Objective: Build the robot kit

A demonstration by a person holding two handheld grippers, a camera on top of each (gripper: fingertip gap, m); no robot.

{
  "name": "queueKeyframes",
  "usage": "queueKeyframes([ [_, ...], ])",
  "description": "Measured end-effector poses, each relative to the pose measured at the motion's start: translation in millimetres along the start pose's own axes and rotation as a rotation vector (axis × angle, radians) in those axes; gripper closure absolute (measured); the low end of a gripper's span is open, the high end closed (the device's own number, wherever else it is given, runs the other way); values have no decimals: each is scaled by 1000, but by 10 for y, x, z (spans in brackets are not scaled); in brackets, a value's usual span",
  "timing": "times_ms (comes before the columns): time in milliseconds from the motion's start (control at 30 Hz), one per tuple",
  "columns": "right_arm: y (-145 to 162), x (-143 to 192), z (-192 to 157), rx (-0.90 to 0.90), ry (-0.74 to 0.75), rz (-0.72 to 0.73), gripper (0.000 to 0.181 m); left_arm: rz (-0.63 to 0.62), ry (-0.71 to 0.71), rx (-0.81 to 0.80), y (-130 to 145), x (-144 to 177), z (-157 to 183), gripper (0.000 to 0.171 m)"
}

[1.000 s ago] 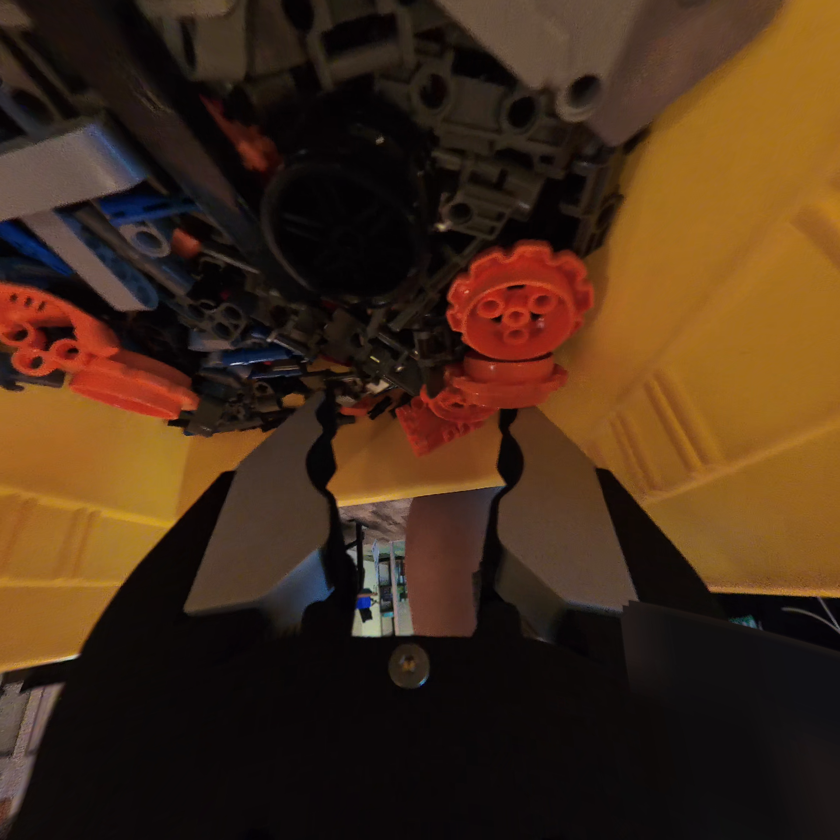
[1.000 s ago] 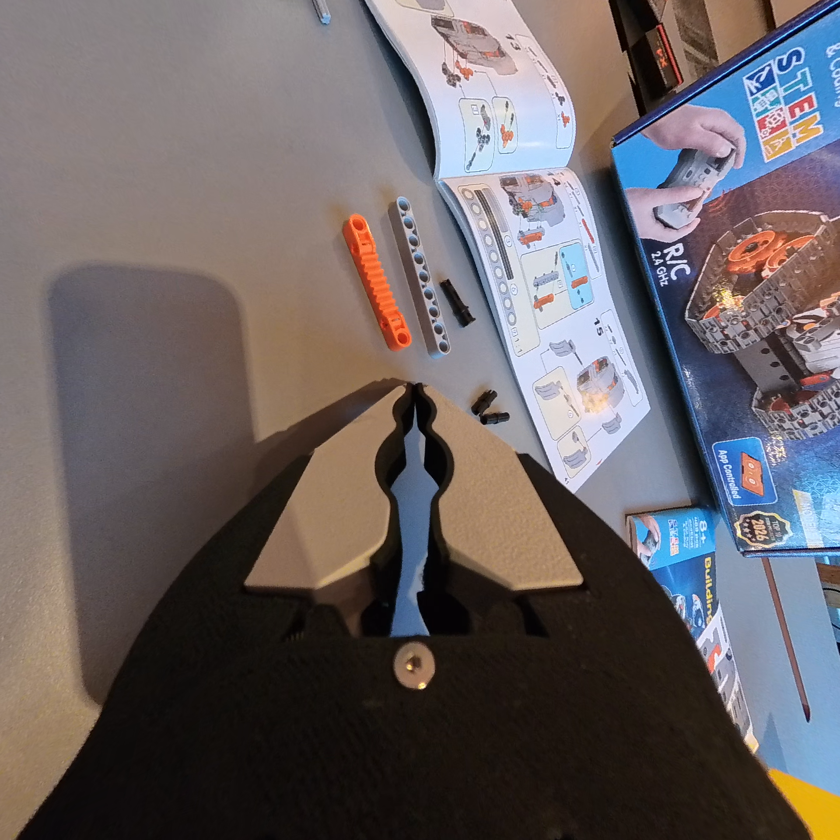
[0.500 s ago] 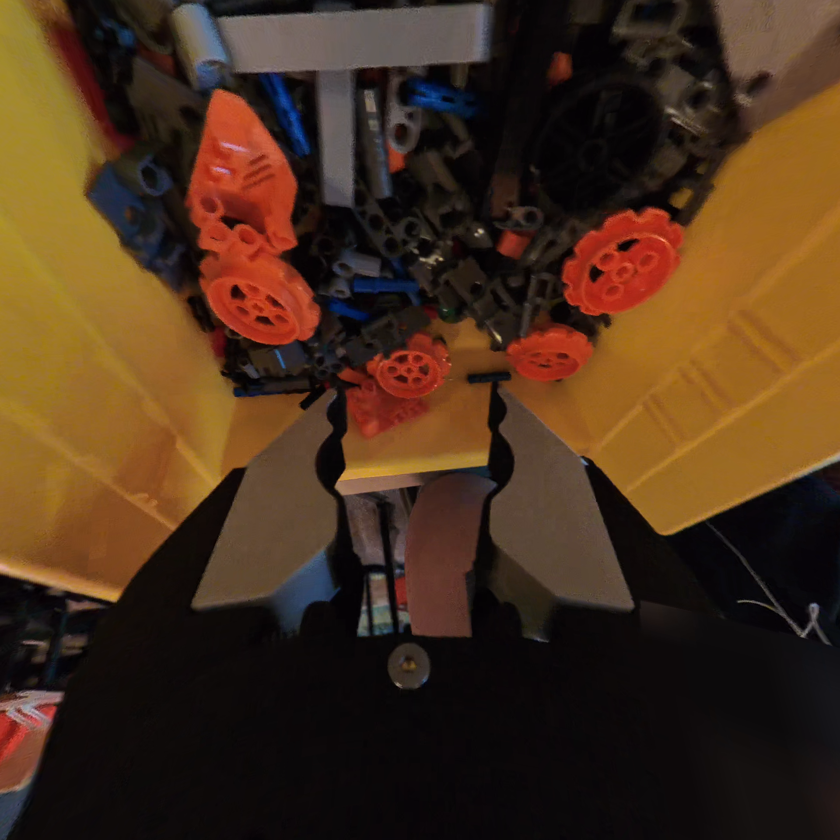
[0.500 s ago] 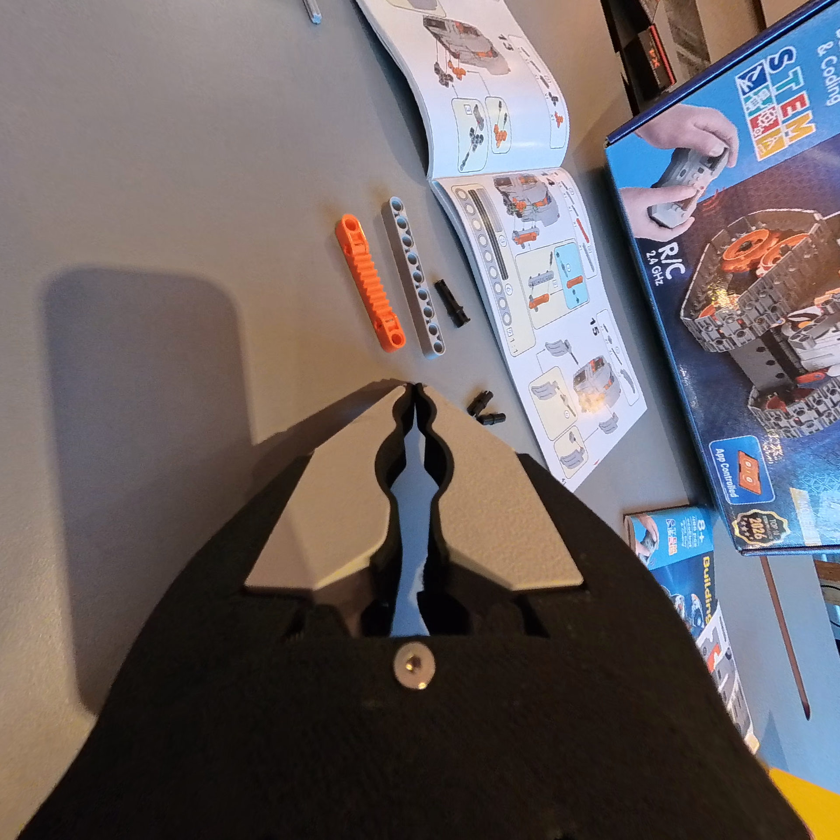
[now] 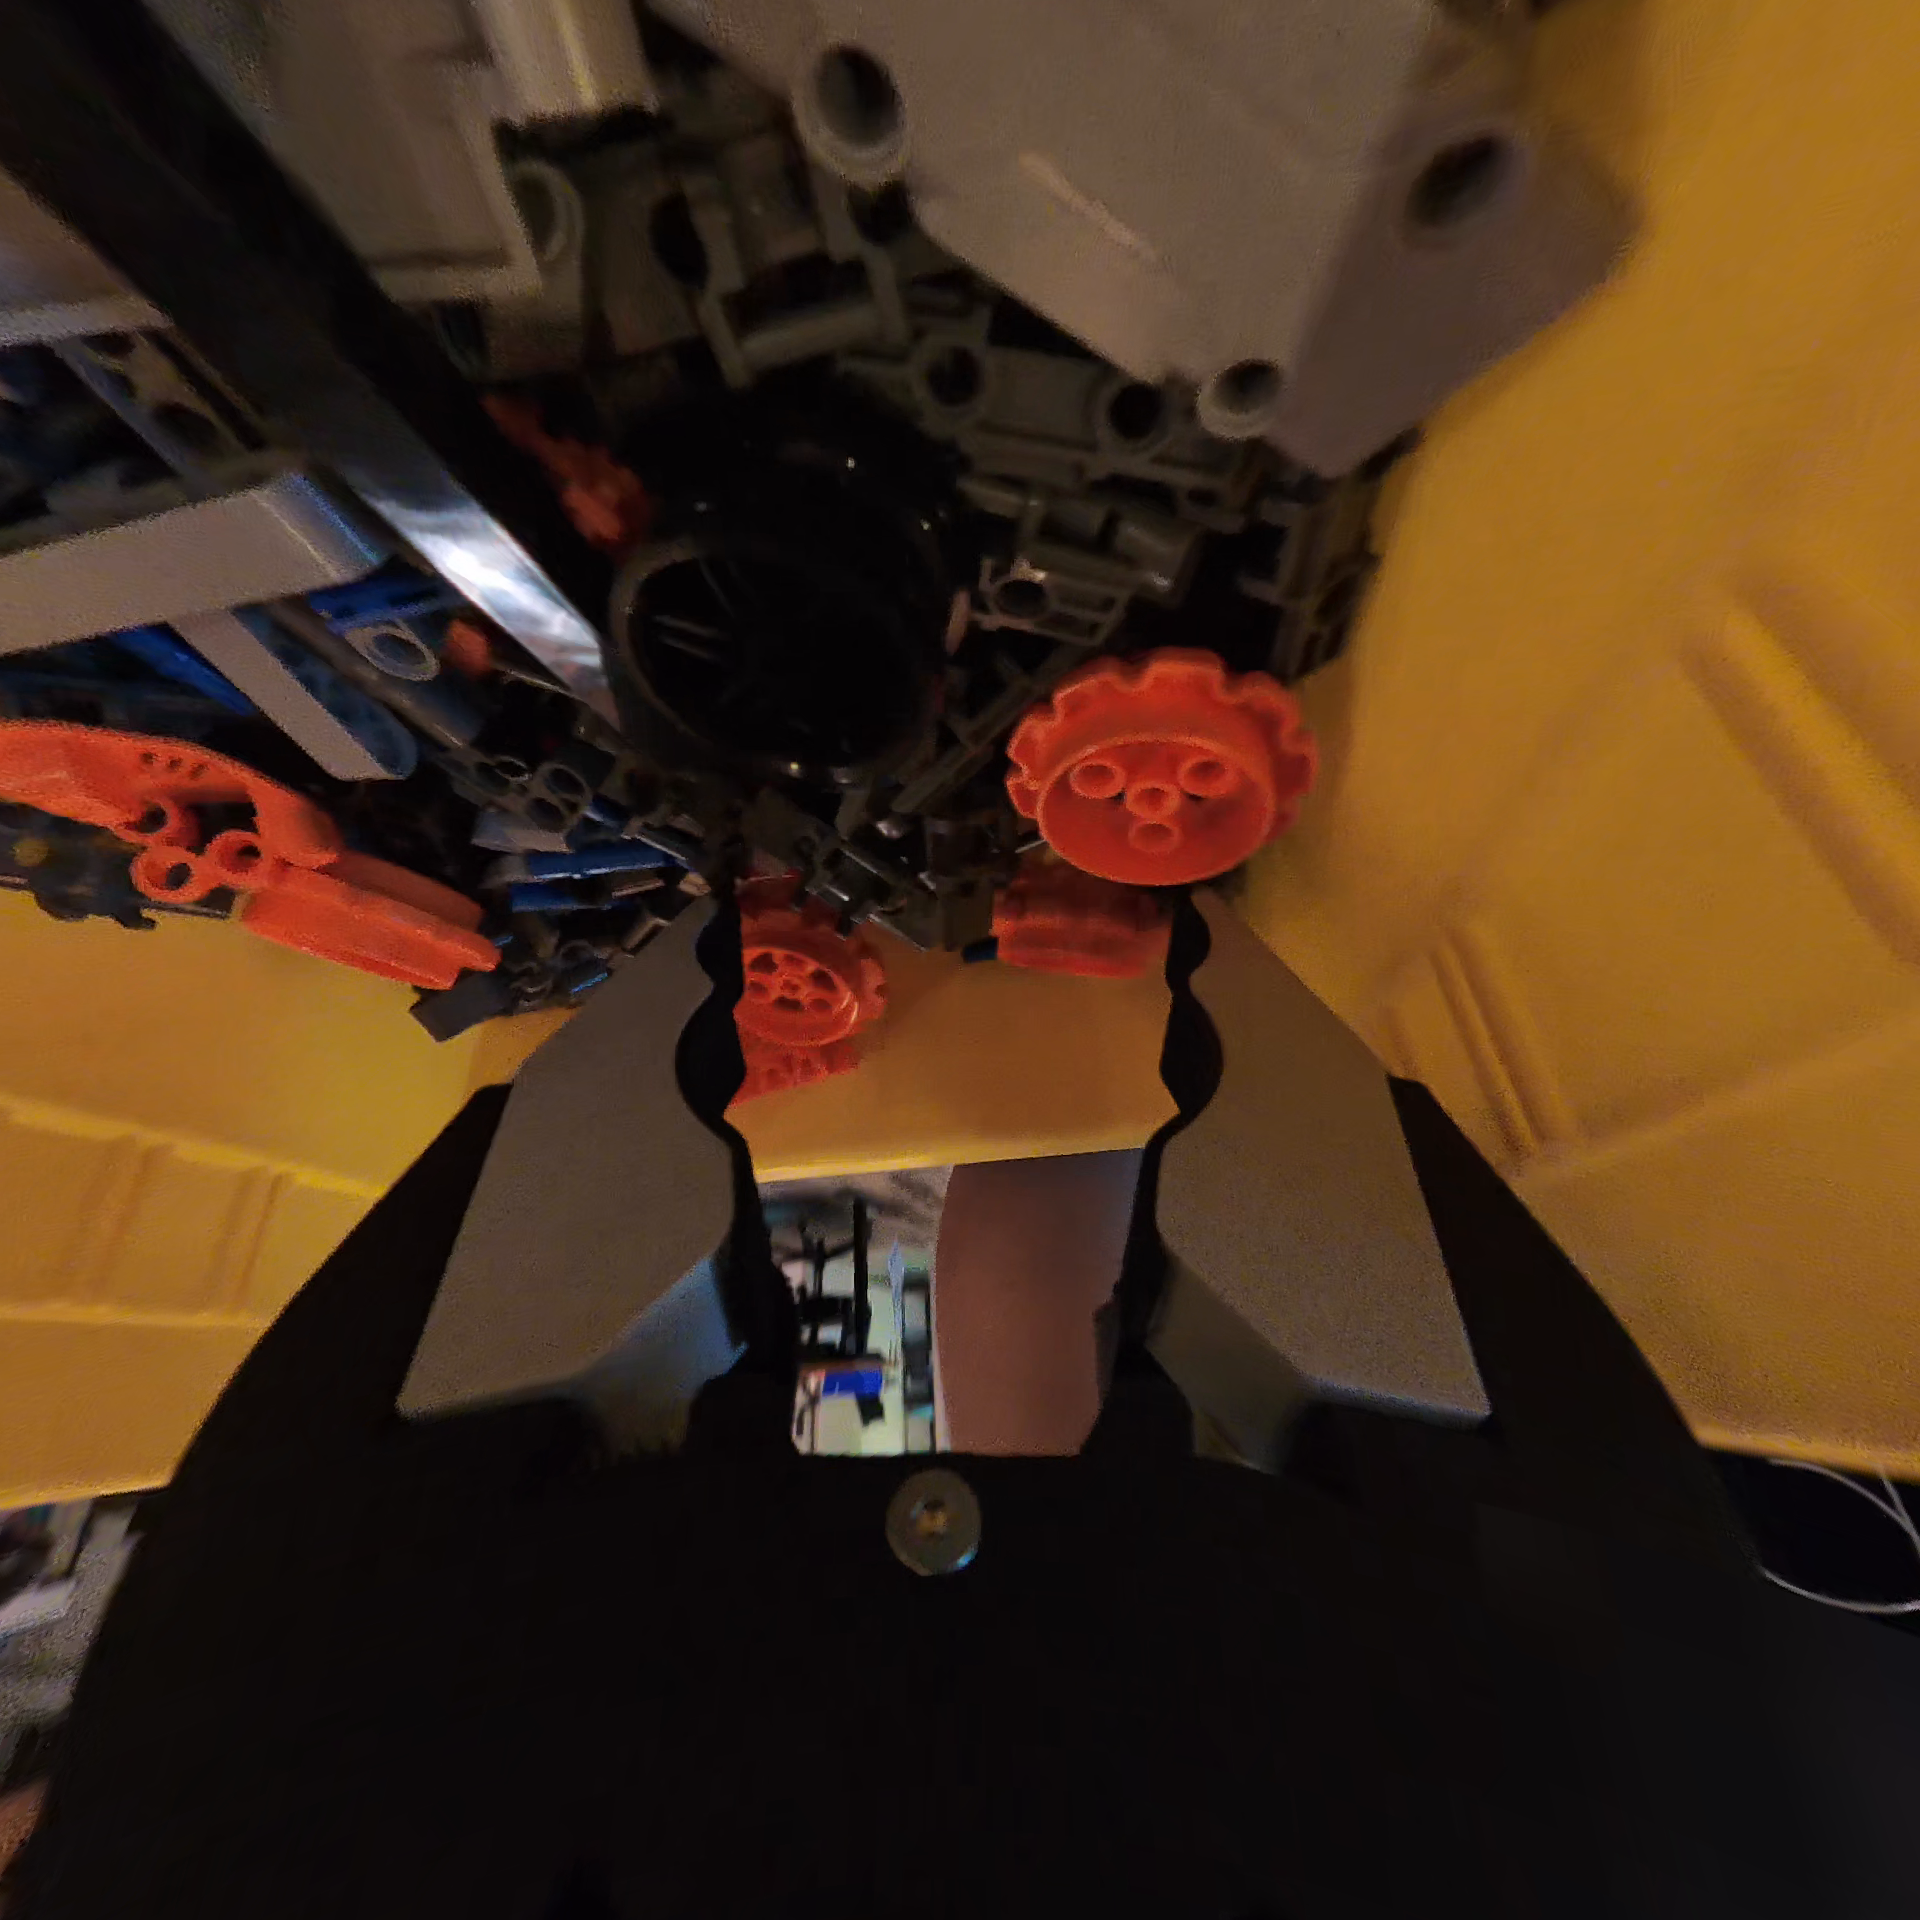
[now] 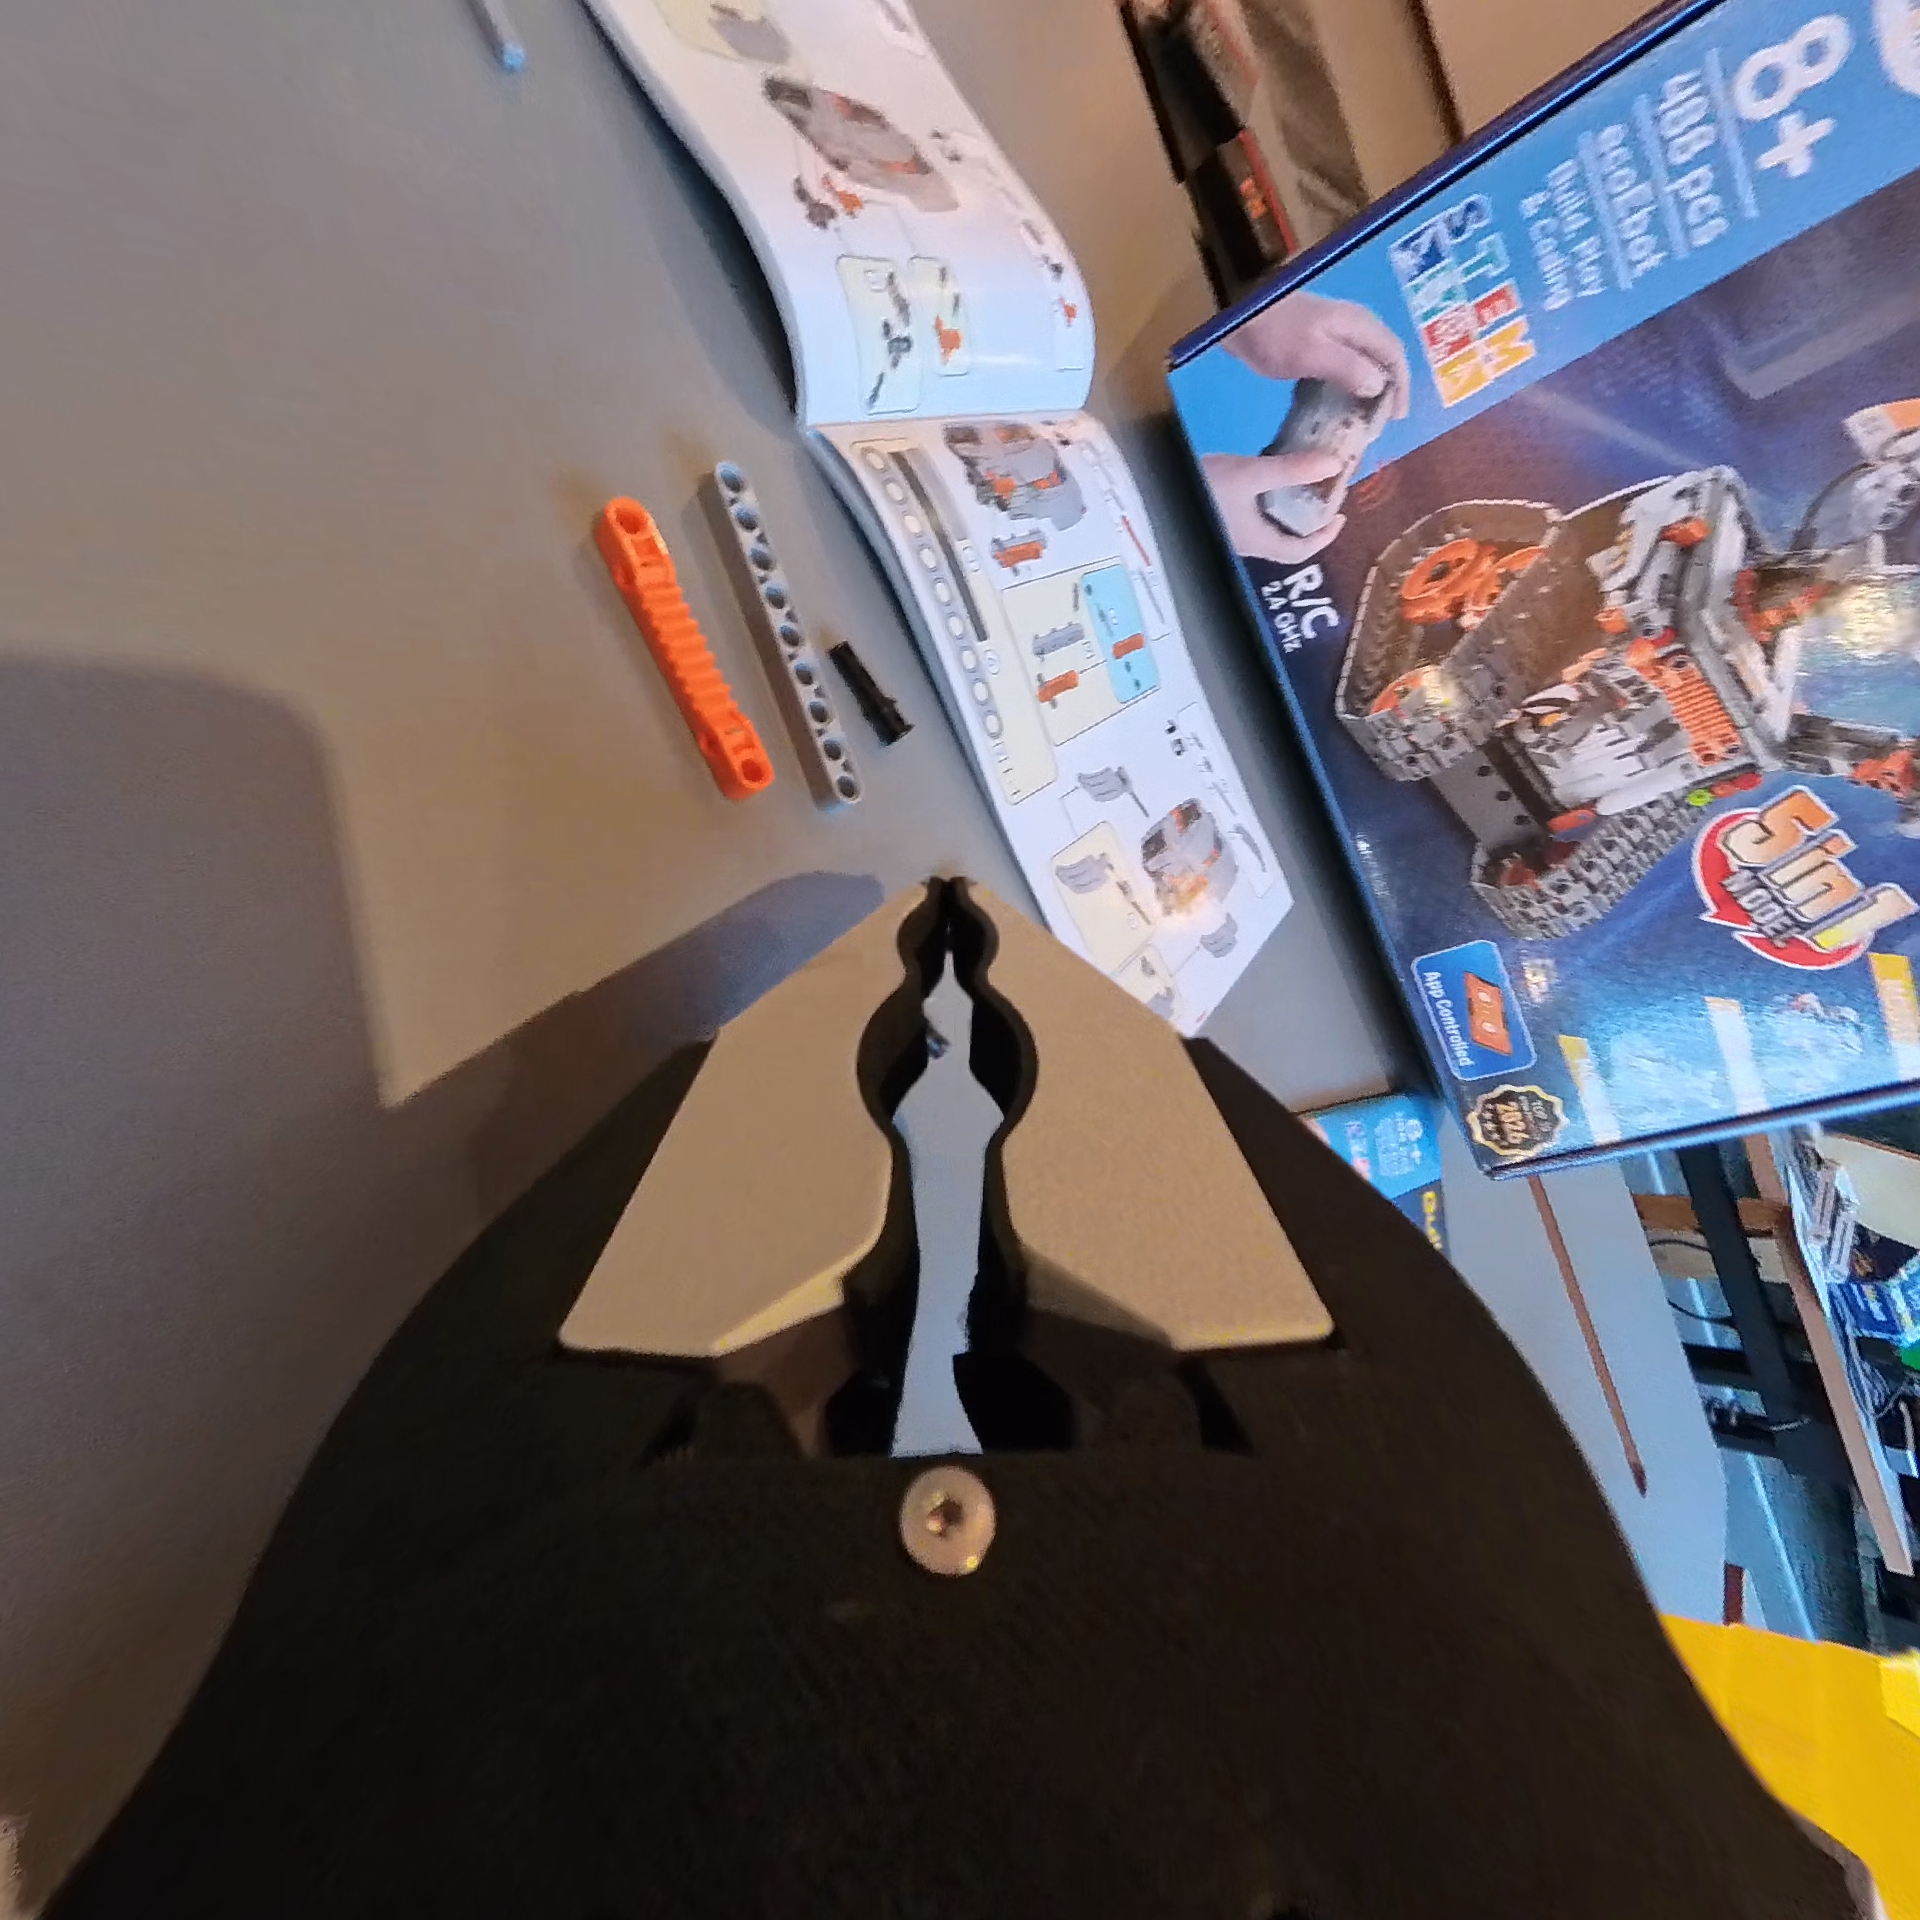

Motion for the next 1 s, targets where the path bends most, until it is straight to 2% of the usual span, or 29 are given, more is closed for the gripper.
queueKeyframes([
  [33, -7, 9, 24, -10, 20, 12, 181, -27, -2, 2, -6, -23, -8, 94],
  [133, -11, 29, 83, -33, 73, 34, 181, -54, 26, -22, -10, -30, -47, 115],
  [200, 3, 22, 100, -43, 85, 30, 181, -35, 81, -37, 15, -9, -79, 138],
  [233, 13, 12, 98, -45, 84, 23, 181, -31, 93, -42, 32, 1, -106, 144],
  [633, 58, -51, 83, -36, 95, -21, 181, 150, 211, 93, 210, 206, -665, 144],
  [700, 62, -56, 81, -34, 94, -25, 181, 193, 261, 86, 229, 239, -649, 125],
  [800, 65, -66, 72, -30, 88, -30, 181, 239, 245, 29, 230, 302, -517, 95],
  [933, 71, -72, 64, -25, 84, -37, 181, 224, 186, -65, 160, 300, -258, 84],
  [1000, 75, -76, 60, -25, 77, -42, 181, 177, 136, -70, 111, 241, -178, 69],
])
Point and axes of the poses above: each gripper's, where its closed fingertips meet, x back along the fingers, y out of its underside, z = x × y across the jaws, the point moved 10 cm from there along x, back along the fingers, and after that the axes turned 12 degrees about y, right-handed, at the moved point
